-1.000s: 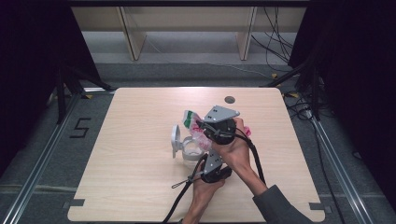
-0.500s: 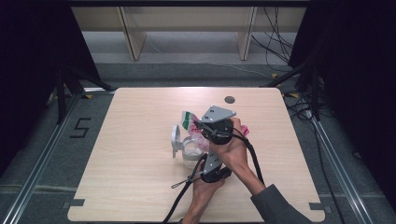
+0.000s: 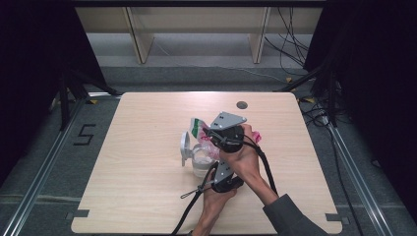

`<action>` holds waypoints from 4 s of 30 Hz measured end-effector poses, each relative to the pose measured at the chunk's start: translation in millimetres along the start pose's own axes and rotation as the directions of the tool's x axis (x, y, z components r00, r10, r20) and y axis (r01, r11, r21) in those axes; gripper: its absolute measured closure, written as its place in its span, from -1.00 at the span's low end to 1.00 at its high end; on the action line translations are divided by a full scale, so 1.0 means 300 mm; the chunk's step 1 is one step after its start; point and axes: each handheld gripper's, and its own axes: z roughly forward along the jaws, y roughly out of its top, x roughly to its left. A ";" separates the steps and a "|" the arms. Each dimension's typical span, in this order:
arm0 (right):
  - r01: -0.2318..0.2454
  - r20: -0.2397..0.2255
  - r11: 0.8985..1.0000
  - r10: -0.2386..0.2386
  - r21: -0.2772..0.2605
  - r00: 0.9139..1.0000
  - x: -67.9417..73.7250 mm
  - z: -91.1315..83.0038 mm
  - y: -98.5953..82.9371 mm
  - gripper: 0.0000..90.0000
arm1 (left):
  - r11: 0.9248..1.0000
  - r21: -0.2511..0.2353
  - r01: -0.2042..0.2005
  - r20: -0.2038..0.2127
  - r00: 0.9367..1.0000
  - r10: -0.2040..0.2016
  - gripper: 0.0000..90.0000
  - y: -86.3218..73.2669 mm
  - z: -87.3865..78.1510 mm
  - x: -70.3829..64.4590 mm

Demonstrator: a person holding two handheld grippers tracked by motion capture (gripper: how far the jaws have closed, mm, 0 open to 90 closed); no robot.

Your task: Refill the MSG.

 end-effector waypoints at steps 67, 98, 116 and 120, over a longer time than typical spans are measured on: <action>0.017 0.004 1.000 -0.017 0.006 1.000 0.014 0.021 0.027 1.00 | 0.990 -0.108 0.085 0.031 0.996 -0.082 0.66 0.011 0.015 -0.011; -0.008 0.020 1.000 0.008 -0.014 1.000 -0.005 0.017 0.032 1.00 | 0.998 -0.057 0.014 0.021 1.000 -0.013 0.66 0.012 0.000 0.001; 0.002 0.015 1.000 -0.002 0.010 1.000 -0.002 0.028 0.038 1.00 | 0.999 -0.050 0.013 0.022 1.000 -0.012 0.66 0.015 0.000 0.000; 0.011 0.016 1.000 -0.011 0.010 1.000 -0.001 0.028 0.039 1.00 | 0.999 -0.053 0.013 0.027 1.000 -0.012 0.66 0.016 0.000 0.000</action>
